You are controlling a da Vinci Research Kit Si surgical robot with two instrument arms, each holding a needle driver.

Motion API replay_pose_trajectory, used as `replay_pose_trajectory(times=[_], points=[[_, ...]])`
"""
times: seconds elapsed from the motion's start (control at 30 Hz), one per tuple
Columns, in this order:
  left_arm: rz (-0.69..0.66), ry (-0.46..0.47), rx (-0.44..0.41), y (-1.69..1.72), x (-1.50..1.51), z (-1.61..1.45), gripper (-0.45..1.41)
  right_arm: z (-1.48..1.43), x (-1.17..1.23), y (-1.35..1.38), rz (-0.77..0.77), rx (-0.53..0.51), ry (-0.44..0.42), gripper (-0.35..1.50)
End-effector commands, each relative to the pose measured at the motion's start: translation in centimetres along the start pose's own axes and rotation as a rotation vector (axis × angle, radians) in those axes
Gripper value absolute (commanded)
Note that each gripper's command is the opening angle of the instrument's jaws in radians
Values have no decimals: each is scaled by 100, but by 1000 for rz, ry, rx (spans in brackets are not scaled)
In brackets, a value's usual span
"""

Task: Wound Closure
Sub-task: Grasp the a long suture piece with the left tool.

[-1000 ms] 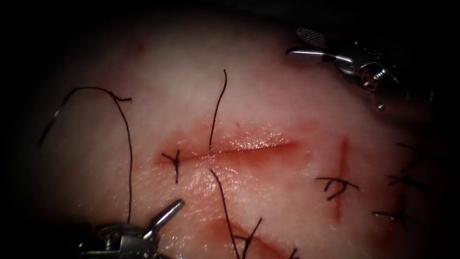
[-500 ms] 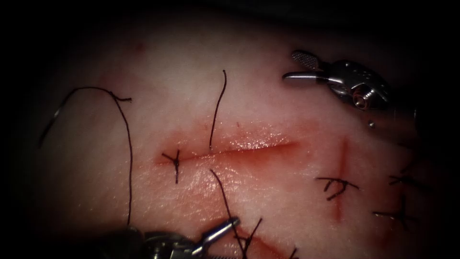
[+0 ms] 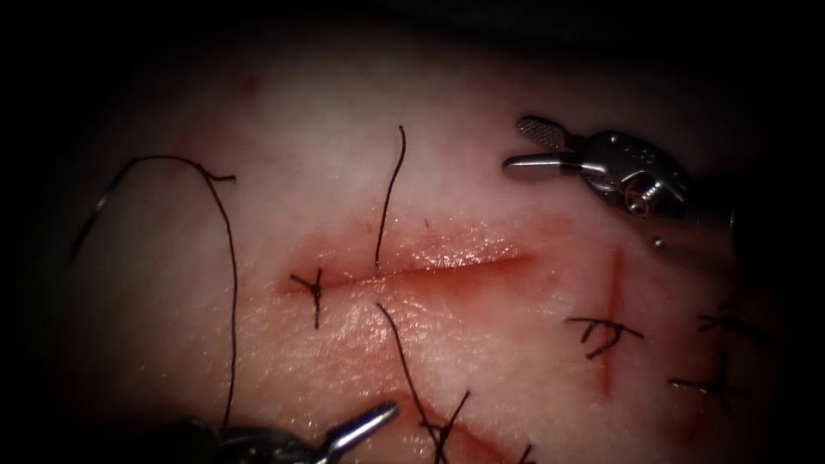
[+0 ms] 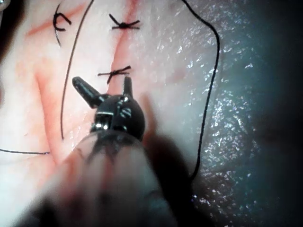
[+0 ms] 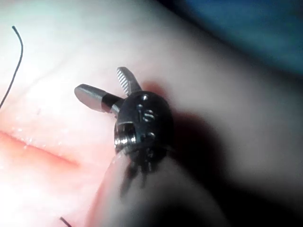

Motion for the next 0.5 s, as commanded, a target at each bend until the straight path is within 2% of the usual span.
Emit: replay_pose_trajectory(times=[0.03,0.23,0.5], points=[[1,-5,2,0,-3,4,37,10,-1,-1,-1,2,2,133],[-7,-15,26,-4,9,-4,41,11,-1,-2,6,1,2,131],[-5,39,62,-22,45,17,52,11,-6,-3,18,1,1,130]])
